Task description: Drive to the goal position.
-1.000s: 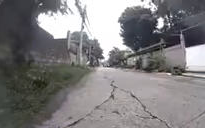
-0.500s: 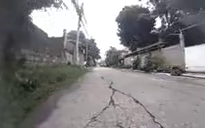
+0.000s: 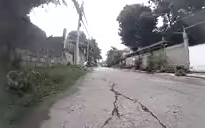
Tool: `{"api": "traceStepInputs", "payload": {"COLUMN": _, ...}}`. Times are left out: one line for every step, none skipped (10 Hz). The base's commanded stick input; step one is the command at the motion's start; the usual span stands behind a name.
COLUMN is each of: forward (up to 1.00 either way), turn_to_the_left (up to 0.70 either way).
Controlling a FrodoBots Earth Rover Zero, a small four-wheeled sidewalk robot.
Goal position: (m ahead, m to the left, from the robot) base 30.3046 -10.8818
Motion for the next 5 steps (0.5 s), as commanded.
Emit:
{"api": "traceStepInputs", "payload": {"forward": 0.70, "turn_to_the_left": 0.00}}
{"api": "traceStepInputs", "payload": {"forward": 0.70, "turn_to_the_left": 0.00}}
{"api": "traceStepInputs", "payload": {"forward": 0.70, "turn_to_the_left": 0.00}}
{"api": "traceStepInputs", "payload": {"forward": 0.70, "turn_to_the_left": 0.00}}
{"api": "traceStepInputs", "payload": {"forward": 0.70, "turn_to_the_left": -0.29}}
